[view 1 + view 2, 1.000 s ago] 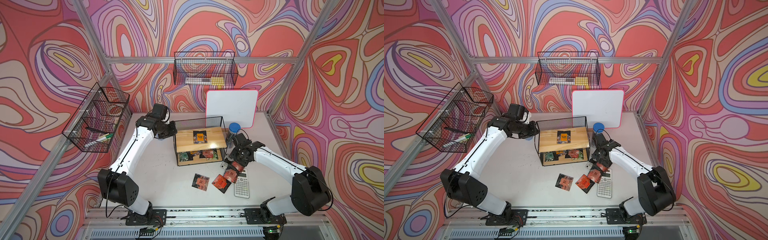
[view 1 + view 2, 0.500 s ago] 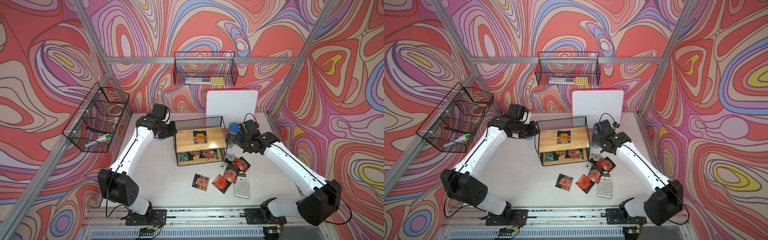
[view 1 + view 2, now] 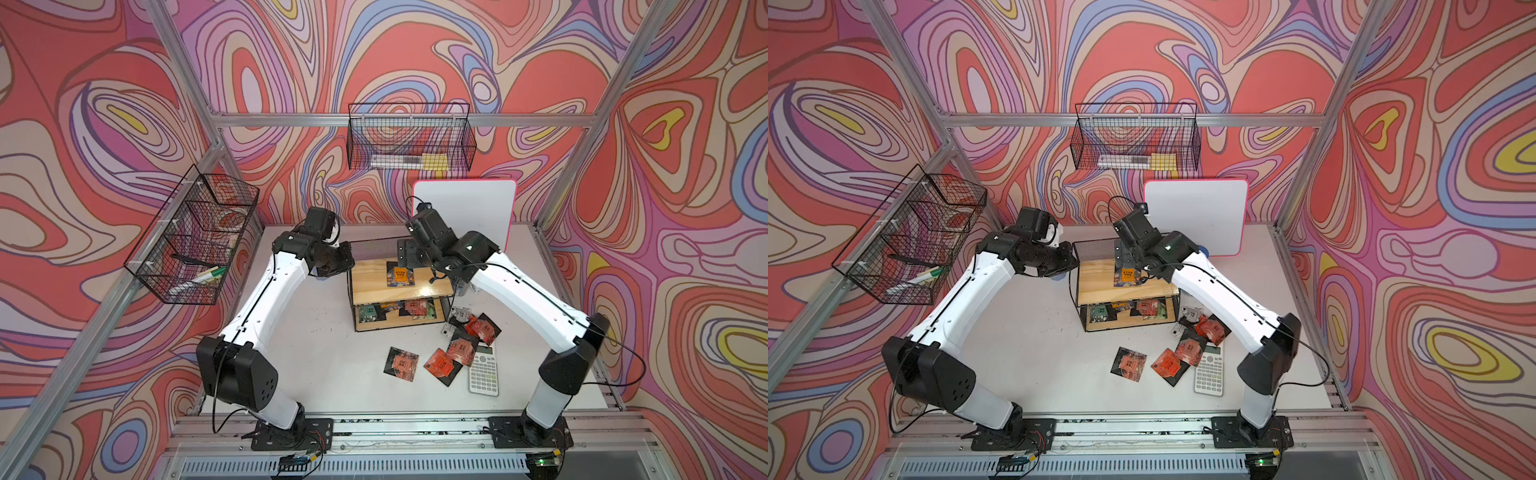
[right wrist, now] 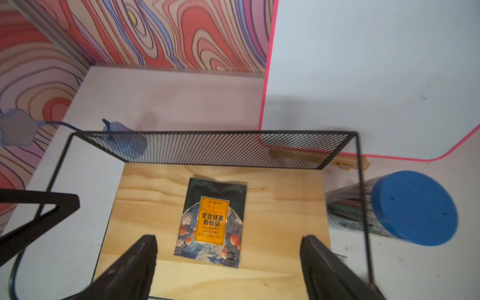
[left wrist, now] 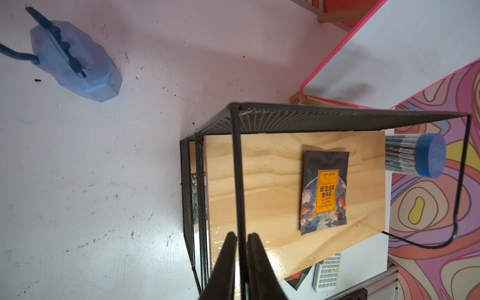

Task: Remove the tea bags from the shelf
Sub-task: Pick up the tea bag from the shelf.

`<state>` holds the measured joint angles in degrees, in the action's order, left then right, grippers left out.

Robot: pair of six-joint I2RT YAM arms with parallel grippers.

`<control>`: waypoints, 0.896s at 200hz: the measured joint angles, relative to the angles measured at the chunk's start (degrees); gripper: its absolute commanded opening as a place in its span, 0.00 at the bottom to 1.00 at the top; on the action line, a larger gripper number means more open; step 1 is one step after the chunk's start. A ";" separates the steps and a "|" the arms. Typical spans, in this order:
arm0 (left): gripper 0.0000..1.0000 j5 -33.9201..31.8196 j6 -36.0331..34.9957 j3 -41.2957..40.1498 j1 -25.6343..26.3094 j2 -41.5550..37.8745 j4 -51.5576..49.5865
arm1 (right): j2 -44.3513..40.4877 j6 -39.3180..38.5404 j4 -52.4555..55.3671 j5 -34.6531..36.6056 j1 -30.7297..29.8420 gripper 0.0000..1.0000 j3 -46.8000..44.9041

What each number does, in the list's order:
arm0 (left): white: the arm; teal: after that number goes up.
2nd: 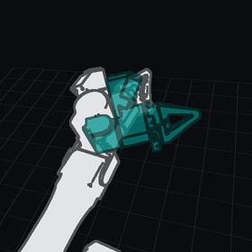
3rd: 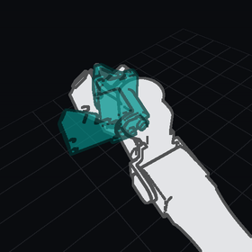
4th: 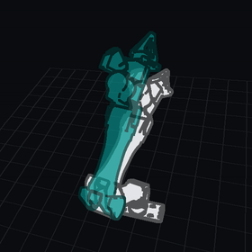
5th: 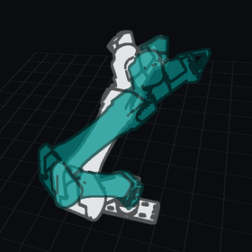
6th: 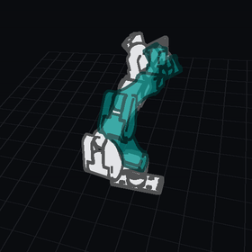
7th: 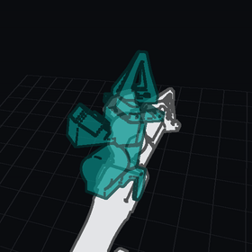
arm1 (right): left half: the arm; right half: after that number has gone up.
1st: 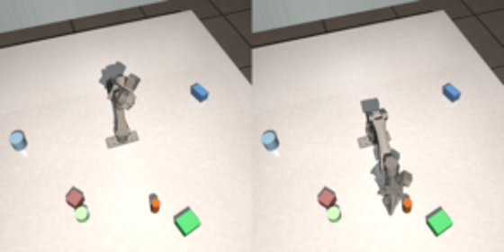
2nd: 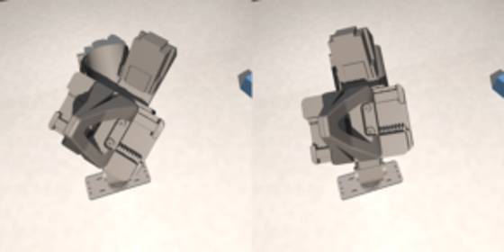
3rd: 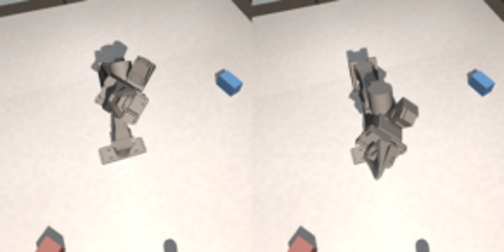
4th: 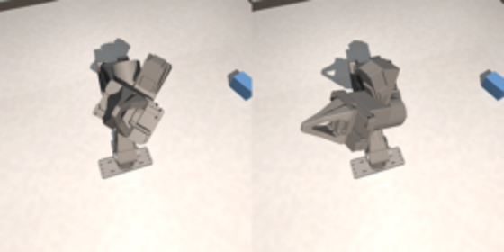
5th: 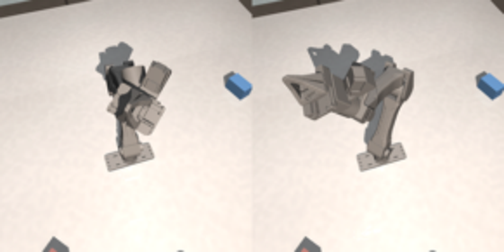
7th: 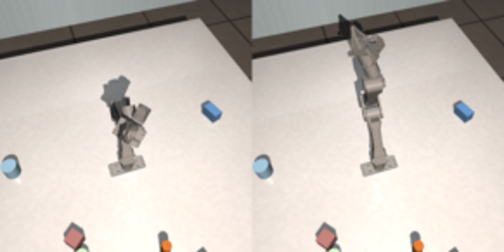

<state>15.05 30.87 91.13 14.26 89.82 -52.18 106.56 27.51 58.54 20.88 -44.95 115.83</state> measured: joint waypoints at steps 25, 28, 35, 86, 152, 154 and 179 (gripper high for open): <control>0.15 0.00 0.00 0.00 0.00 0.00 0.00 | 6.69 -0.13 3.54 -1.07 -0.74 0.91 3.96; 0.14 0.02 0.00 0.00 0.00 0.00 0.00 | 7.28 -0.15 4.00 -1.22 -0.81 0.91 4.31; 0.15 0.00 0.00 0.02 0.00 0.00 0.00 | 8.68 -0.13 5.22 -1.55 -0.90 0.91 5.25; 0.15 0.00 0.00 0.04 0.00 0.00 -0.02 | 14.38 0.02 9.44 -2.99 -1.01 0.91 10.23; 0.15 0.00 0.00 0.04 0.00 0.00 -0.11 | 14.95 1.81 8.87 -4.42 -0.81 0.74 7.56; 0.15 0.00 0.00 0.04 0.00 0.00 -0.11 | 14.95 1.77 8.74 -4.44 -0.81 0.73 7.48; 0.15 0.02 0.02 0.04 0.00 0.00 -0.13 | 13.81 2.86 6.58 -5.35 -0.81 0.60 5.05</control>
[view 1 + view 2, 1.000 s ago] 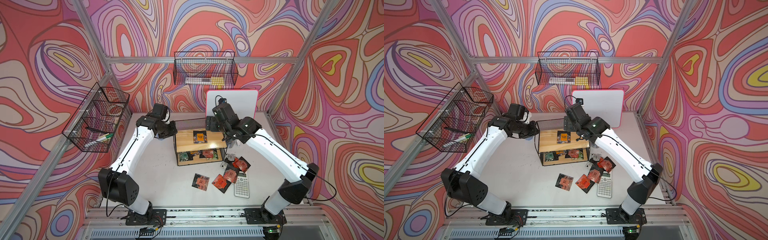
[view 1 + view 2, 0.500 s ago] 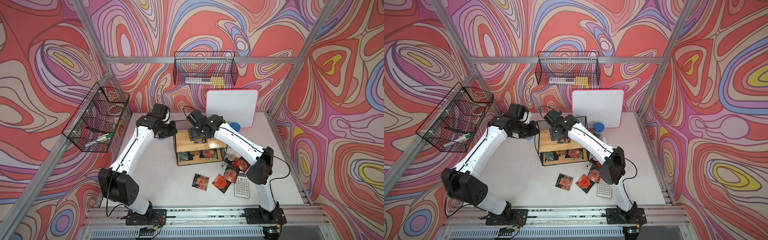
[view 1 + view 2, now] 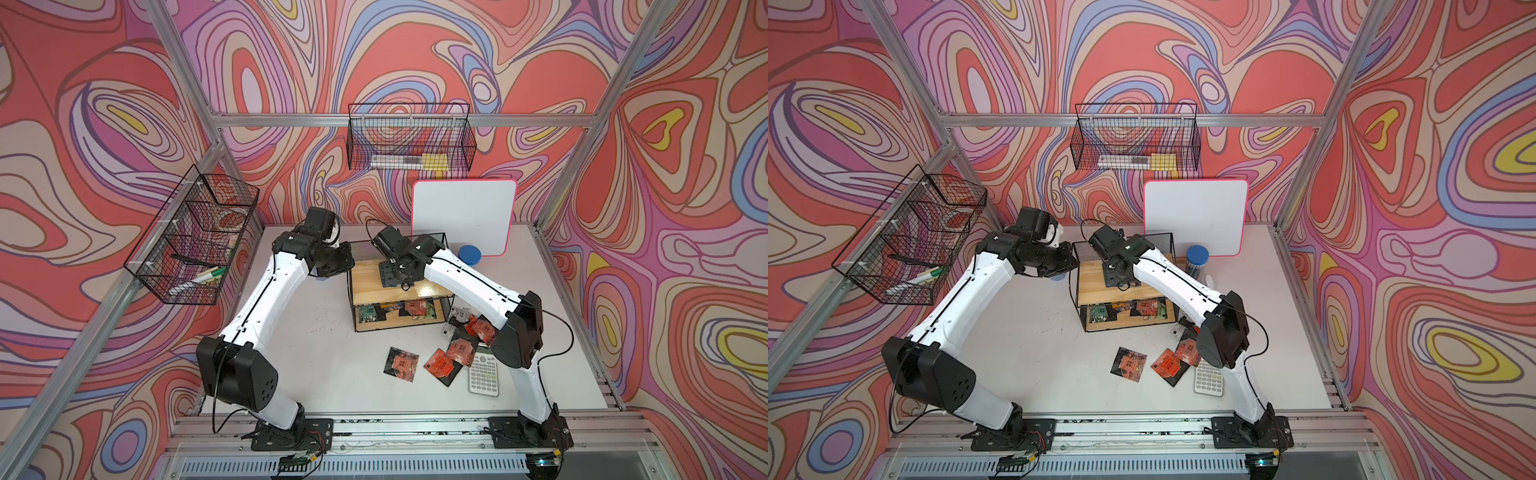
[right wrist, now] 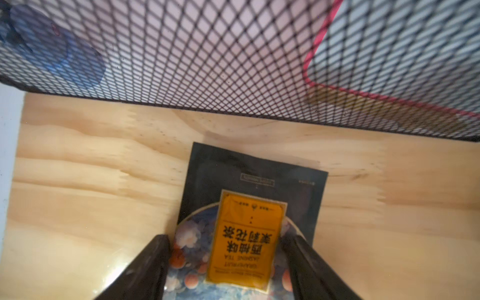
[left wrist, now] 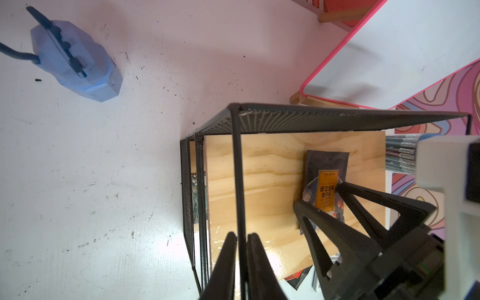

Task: Remove the tea bags from the shelf
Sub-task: Pick up the tea bag from the shelf.

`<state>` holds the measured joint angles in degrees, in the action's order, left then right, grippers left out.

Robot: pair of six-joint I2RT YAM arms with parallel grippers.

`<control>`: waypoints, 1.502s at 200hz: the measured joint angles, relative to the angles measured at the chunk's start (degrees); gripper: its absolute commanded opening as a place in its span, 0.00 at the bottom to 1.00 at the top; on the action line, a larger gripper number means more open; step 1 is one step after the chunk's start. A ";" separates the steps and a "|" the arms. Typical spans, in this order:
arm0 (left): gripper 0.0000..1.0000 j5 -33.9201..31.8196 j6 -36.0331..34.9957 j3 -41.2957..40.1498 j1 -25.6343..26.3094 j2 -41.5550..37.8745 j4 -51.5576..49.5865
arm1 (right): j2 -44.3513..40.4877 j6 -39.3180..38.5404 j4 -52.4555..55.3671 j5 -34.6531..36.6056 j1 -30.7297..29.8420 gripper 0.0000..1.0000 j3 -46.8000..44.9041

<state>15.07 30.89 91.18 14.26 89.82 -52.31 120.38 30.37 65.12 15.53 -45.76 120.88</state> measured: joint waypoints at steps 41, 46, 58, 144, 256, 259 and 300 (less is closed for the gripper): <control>0.14 0.00 -0.02 0.02 0.00 0.00 0.04 | -1.70 0.76 -1.97 -0.39 0.79 0.41 -2.86; 0.15 0.00 -0.02 0.02 0.00 0.00 0.04 | -1.79 1.03 -2.01 -0.44 0.90 0.38 -2.97; 0.15 0.00 -0.02 0.02 0.00 0.00 0.04 | -1.88 1.29 -2.03 -0.59 1.11 0.30 -3.10; 0.14 0.00 -0.02 0.04 0.00 0.00 0.02 | -1.99 1.62 -2.64 -1.49 1.22 0.02 -3.13; 0.15 -0.04 -0.02 0.04 0.00 0.00 0.02 | -10.32 0.52 -3.91 1.11 1.44 0.00 -6.75; 0.15 -0.02 0.00 0.04 0.00 0.00 0.02 | -11.26 0.52 -4.24 1.68 1.44 0.00 -7.19; 0.14 -0.04 -0.02 0.04 0.00 0.00 0.00 | -26.01 1.70 -8.07 12.92 1.60 0.00 -13.27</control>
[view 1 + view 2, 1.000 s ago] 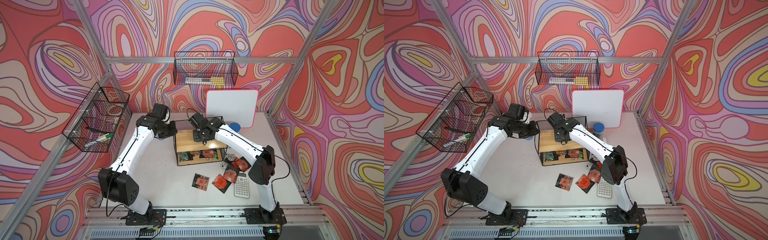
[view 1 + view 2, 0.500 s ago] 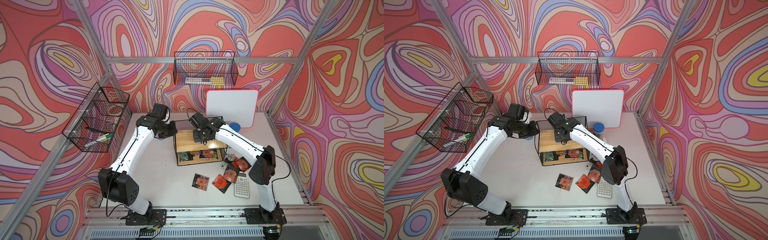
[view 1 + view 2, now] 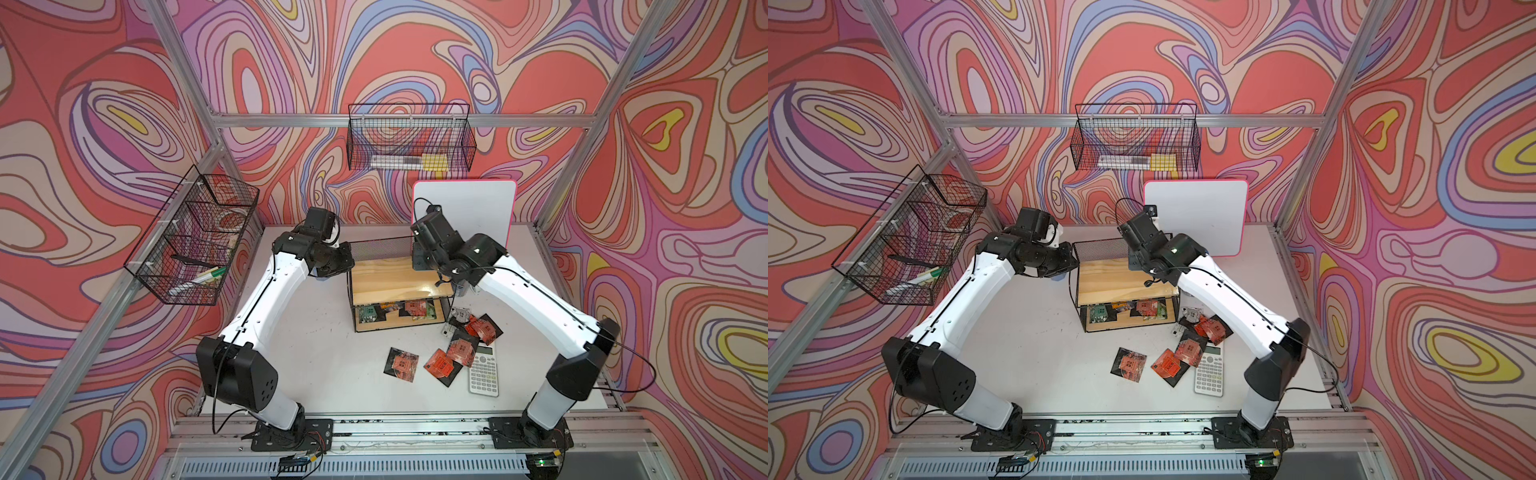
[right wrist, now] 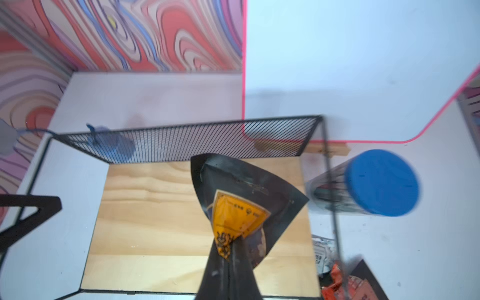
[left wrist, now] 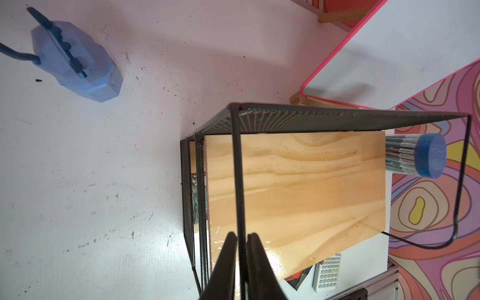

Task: Remove the tea bags from the shelf
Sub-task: Pick up the tea bag from the shelf, then place the tea bag at the center of the board.

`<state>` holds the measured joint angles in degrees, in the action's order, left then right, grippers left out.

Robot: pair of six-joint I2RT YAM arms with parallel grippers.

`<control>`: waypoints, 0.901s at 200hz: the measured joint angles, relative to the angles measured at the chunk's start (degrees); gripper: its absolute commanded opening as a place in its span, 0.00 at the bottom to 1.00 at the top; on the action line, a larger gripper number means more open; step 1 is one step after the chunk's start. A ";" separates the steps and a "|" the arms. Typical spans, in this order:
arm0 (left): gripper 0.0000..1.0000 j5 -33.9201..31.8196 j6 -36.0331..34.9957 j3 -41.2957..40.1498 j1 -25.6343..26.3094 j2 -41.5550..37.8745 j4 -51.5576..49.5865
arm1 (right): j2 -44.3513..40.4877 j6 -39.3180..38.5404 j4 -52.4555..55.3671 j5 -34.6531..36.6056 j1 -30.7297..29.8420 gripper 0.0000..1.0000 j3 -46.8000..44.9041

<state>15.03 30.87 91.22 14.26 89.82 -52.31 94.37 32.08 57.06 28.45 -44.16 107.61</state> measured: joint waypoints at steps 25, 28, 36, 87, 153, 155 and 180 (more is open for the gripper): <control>0.15 0.02 0.00 0.00 0.00 0.00 0.00 | -5.88 3.89 0.17 5.49 2.40 0.00 -2.56; 0.15 0.00 0.02 0.00 0.00 0.00 0.00 | -6.51 4.70 0.15 5.66 3.23 0.00 -3.28; 0.15 0.00 0.02 0.00 0.00 0.00 0.00 | -8.15 6.84 0.17 5.64 5.60 0.00 -5.79; 0.15 0.00 0.00 0.04 0.00 0.00 -0.02 | -14.64 19.30 -0.63 -5.20 21.46 0.00 -32.72; 0.15 -0.04 0.00 0.48 0.00 0.00 -0.09 | -13.40 26.12 -8.02 -20.57 21.29 0.03 -48.74; 0.14 -0.04 0.00 0.50 0.00 0.00 -0.11 | -13.31 26.16 -8.15 -20.76 21.29 0.04 -48.78; 0.15 -0.11 0.00 0.68 0.00 0.00 -0.13 | -12.52 26.97 -10.23 -22.56 21.29 0.10 -48.85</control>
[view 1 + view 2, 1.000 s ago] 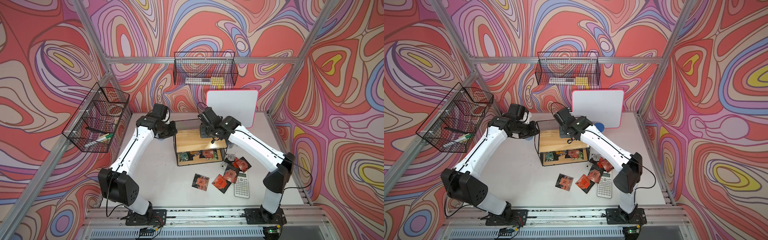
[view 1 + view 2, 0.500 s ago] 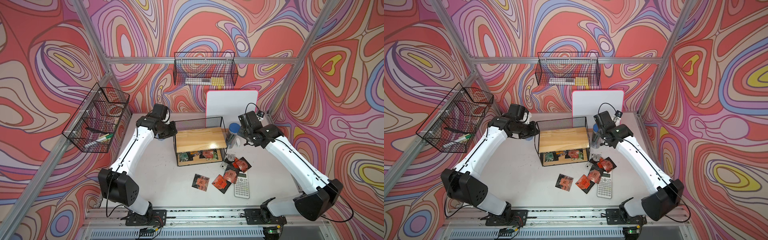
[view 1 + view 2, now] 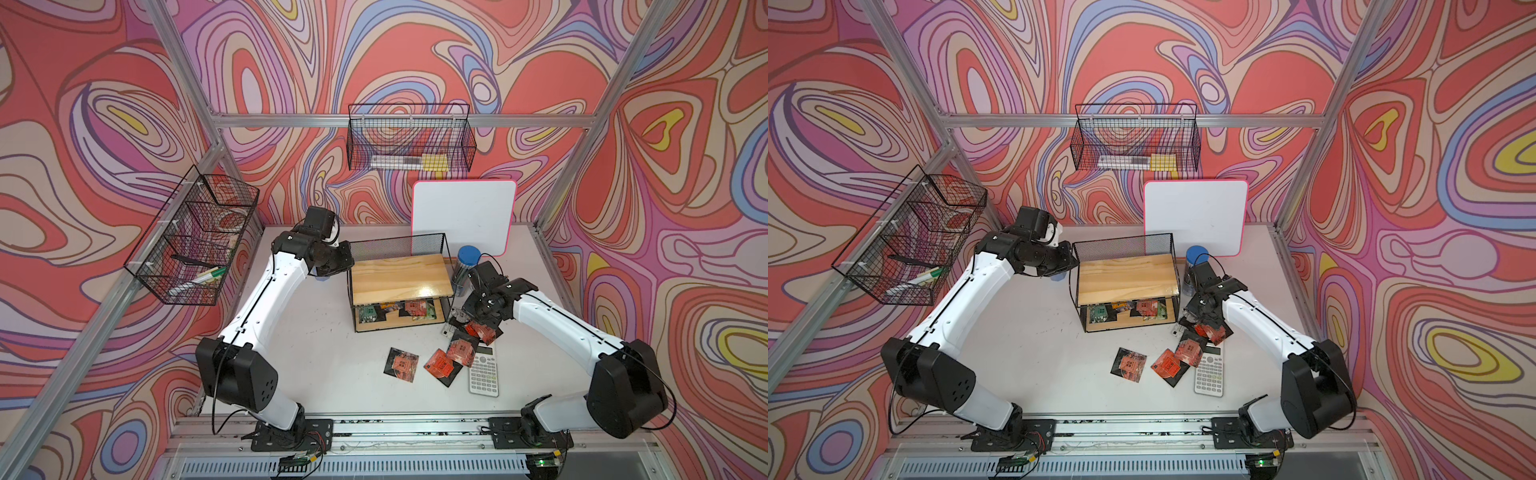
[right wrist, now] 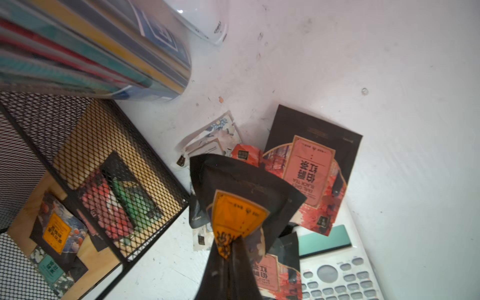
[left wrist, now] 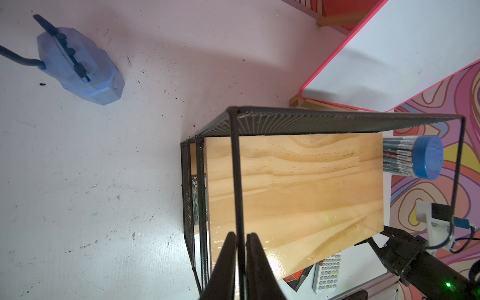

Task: Remove the tea bags from the shelf
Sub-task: Place the tea bag at the center of the board.

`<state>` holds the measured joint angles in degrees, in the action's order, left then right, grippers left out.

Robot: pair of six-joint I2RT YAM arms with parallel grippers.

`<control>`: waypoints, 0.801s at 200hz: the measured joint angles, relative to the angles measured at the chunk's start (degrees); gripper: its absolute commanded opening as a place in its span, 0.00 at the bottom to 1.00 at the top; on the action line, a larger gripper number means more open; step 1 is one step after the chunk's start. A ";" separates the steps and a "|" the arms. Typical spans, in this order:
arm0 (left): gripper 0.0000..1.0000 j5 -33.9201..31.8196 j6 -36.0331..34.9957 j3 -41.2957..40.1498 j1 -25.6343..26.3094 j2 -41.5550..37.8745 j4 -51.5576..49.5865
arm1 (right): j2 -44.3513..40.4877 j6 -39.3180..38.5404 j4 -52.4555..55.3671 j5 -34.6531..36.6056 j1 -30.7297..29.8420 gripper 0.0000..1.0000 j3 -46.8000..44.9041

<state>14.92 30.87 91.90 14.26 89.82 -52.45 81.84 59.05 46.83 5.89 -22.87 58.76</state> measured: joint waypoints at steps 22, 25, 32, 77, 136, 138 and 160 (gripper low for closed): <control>0.15 -0.07 0.00 0.00 0.00 0.00 0.00 | 0.28 0.90 -1.40 -1.31 0.00 0.18 -0.81; 0.15 -0.07 0.00 0.00 0.00 0.00 0.00 | 0.33 0.85 -1.44 -1.46 0.00 0.19 -0.94; 0.15 -0.07 0.00 0.00 0.00 0.00 0.00 | 0.37 1.16 -1.49 -1.77 0.00 0.22 -1.25; 0.15 -0.07 0.00 0.00 0.00 0.00 0.00 | 0.33 2.49 -1.90 -2.78 0.00 0.39 -1.79; 0.15 -0.07 0.00 0.00 0.00 0.00 0.00 | -3.08 3.28 -1.14 -2.73 0.00 0.57 -1.79; 0.15 -0.07 0.00 0.00 0.00 0.00 0.00 | -3.23 3.17 -1.07 -2.71 0.00 0.58 -1.79; 0.14 -0.07 0.00 0.00 0.00 0.00 0.00 | -5.70 3.41 -0.59 -2.60 0.00 0.60 -1.77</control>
<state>14.85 30.87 91.90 14.26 89.82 -52.45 76.14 62.46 46.24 3.29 -22.87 56.99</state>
